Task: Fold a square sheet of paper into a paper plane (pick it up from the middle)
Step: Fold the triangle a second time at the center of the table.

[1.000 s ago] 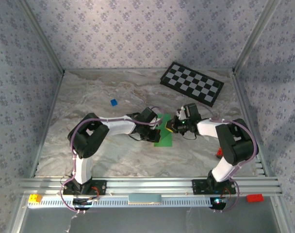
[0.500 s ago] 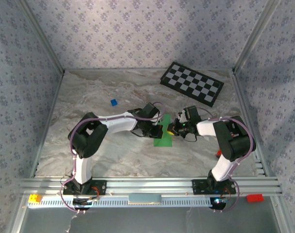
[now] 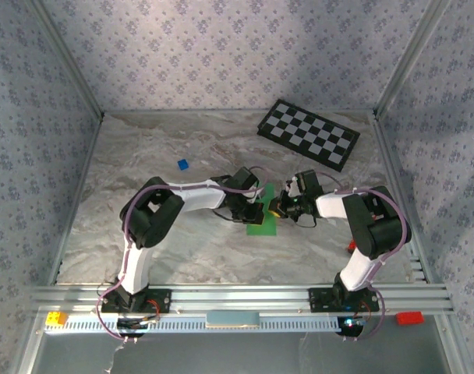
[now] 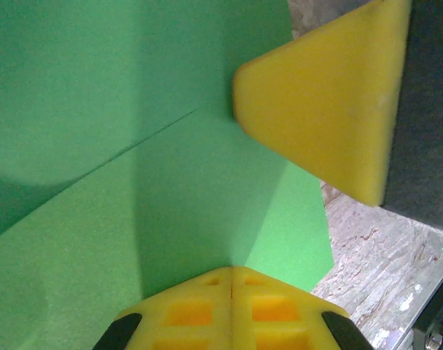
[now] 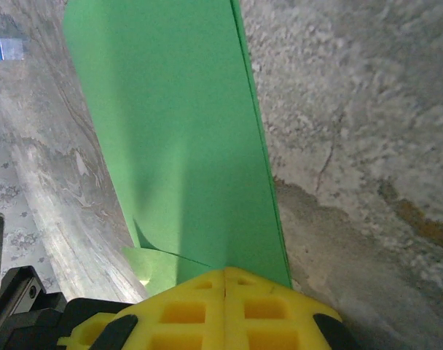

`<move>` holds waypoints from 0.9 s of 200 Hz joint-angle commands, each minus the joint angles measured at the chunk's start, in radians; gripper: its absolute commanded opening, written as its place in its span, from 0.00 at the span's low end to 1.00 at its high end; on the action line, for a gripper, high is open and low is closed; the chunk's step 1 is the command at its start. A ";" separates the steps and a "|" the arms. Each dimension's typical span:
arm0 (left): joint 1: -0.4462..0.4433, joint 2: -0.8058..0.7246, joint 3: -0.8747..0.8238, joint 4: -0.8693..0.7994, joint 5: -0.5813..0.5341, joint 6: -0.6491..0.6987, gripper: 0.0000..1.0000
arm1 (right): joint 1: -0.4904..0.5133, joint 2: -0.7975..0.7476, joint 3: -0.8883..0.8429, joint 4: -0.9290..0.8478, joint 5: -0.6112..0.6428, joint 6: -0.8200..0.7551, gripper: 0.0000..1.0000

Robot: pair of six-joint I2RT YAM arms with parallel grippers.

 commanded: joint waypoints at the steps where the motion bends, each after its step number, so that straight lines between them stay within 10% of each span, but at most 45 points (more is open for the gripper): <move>1: -0.001 -0.019 -0.066 -0.076 -0.008 0.000 0.05 | -0.009 0.032 -0.023 -0.101 0.079 -0.039 0.00; 180: -0.004 -0.275 -0.170 -0.183 -0.093 0.043 0.07 | -0.021 0.035 0.002 -0.057 -0.018 -0.090 0.00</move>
